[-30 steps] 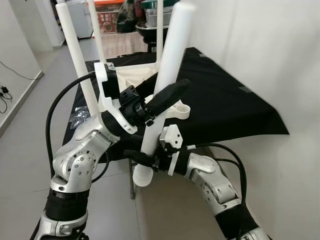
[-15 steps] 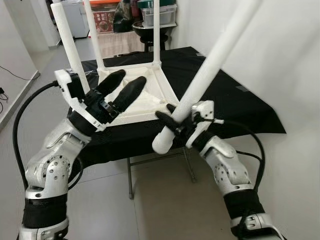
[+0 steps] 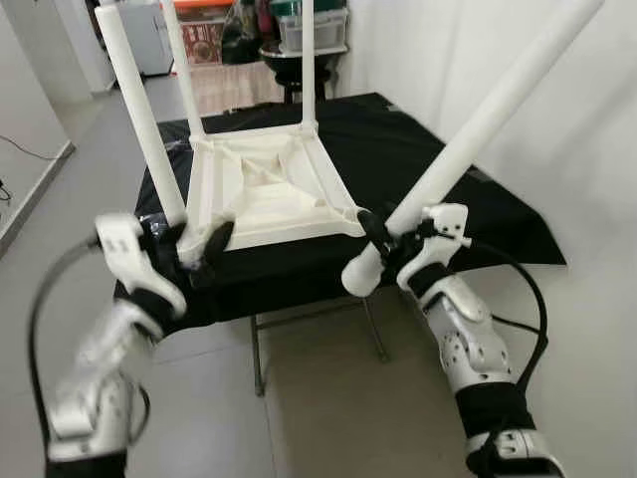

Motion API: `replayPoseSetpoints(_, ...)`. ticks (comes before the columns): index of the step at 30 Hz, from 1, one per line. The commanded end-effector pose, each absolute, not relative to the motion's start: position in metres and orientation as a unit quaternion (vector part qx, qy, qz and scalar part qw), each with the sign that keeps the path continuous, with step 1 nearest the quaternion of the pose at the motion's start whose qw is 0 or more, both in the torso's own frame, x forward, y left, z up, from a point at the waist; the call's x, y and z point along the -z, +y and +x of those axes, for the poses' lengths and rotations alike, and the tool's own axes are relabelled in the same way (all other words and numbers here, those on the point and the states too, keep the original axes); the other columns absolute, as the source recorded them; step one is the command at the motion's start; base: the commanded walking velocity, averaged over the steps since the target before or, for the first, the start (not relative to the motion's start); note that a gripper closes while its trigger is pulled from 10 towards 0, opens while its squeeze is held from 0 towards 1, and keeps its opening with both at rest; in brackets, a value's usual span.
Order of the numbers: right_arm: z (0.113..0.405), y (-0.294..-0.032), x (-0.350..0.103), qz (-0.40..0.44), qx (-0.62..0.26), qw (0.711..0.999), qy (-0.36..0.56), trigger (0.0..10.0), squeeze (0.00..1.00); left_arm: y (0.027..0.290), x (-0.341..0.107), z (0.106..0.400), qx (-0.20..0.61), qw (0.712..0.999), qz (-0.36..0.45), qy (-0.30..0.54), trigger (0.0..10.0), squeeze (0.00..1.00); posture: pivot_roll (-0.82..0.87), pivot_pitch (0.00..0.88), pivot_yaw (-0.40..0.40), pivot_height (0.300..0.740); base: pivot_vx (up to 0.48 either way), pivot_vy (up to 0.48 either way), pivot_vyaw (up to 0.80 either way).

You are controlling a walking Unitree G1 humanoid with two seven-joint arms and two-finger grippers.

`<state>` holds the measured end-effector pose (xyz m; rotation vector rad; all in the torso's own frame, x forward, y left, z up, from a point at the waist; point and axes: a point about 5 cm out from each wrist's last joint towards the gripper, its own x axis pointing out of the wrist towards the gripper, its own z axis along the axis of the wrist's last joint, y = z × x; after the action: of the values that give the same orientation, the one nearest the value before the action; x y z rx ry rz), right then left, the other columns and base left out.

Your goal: Building children table

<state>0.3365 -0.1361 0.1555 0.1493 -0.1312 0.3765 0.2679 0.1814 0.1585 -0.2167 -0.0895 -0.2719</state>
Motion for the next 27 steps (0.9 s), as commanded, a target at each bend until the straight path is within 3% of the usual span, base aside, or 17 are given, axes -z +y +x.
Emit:
replayPoseSetpoints(1,0.330,-0.126,-0.154,0.058,-0.191,0.978,-0.053,10.0,0.00,0.162,-0.148,0.259,0.149,0.988,-0.042,-0.023,10.0,0.00,-0.11,0.000,0.008,0.740,0.000,0.000,0.00)
replayPoseSetpoints(4,0.323,-0.123,-0.154,0.045,-0.203,0.976,-0.057,10.0,0.00,0.144,-0.138,0.250,0.173,0.983,0.067,-0.014,10.0,0.00,-0.11,0.000,0.009,0.740,0.000,0.000,0.00)
replayPoseSetpoints(20,0.325,-0.119,-0.151,0.033,-0.198,0.979,-0.047,10.0,0.00,0.163,-0.137,0.265,0.073,0.997,-0.002,-0.019,10.0,0.00,-0.11,0.000,0.011,0.740,0.000,0.000,-0.05)
replayPoseSetpoints(27,0.322,-0.119,-0.153,0.042,-0.193,0.979,-0.045,10.0,0.00,0.160,-0.137,0.261,0.070,0.997,0.014,-0.025,10.0,0.00,-0.10,0.000,0.013,0.740,0.269,0.000,-0.11)
